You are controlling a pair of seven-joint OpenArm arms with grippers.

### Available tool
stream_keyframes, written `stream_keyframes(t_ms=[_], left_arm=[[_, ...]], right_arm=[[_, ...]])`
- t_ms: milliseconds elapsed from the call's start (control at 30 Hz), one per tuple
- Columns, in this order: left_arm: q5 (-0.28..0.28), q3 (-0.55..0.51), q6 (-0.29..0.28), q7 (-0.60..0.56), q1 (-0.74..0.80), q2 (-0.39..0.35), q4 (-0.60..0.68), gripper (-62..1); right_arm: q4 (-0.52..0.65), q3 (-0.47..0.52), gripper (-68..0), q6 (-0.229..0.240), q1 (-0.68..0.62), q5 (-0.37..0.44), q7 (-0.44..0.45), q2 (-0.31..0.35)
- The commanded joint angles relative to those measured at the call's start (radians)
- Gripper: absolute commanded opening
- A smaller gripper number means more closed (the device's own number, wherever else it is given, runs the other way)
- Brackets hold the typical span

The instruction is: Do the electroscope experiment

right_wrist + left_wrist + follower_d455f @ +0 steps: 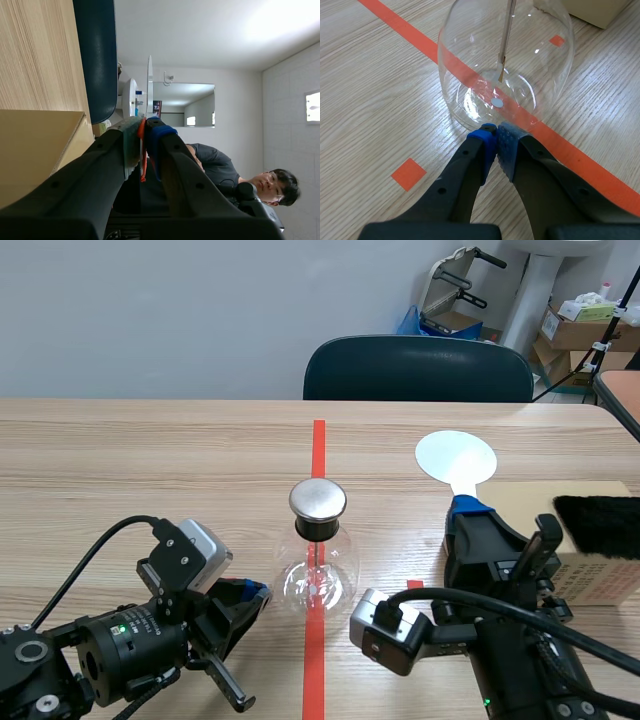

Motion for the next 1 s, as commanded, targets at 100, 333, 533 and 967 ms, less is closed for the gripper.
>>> stream_keyframes(t_ms=[100, 333, 533, 967], left_arm=[[-0.007, 0.005, -0.002, -0.013, -0.006, 0.008, 0.011, -56.8], [-0.007, 0.005, -0.003, -0.013, -0.006, 0.008, 0.011, -56.8], [-0.007, 0.005, -0.003, -0.013, -0.006, 0.007, 0.011, -56.8], [-0.01, 0.005, -0.014, -0.067, 0.001, -0.01, 0.012, -50.0]], right_arm=[[0.018, 0.004, -66.7, -0.012, 0.007, -0.004, -0.005, 0.005], [0.018, 0.004, -66.7, -0.012, 0.007, -0.004, -0.005, 0.005], [0.018, 0.004, -66.7, -0.012, 0.007, -0.004, -0.005, 0.005], [0.018, 0.171, -66.6, -0.075, -0.06, 0.13, 0.196, 0.005]])
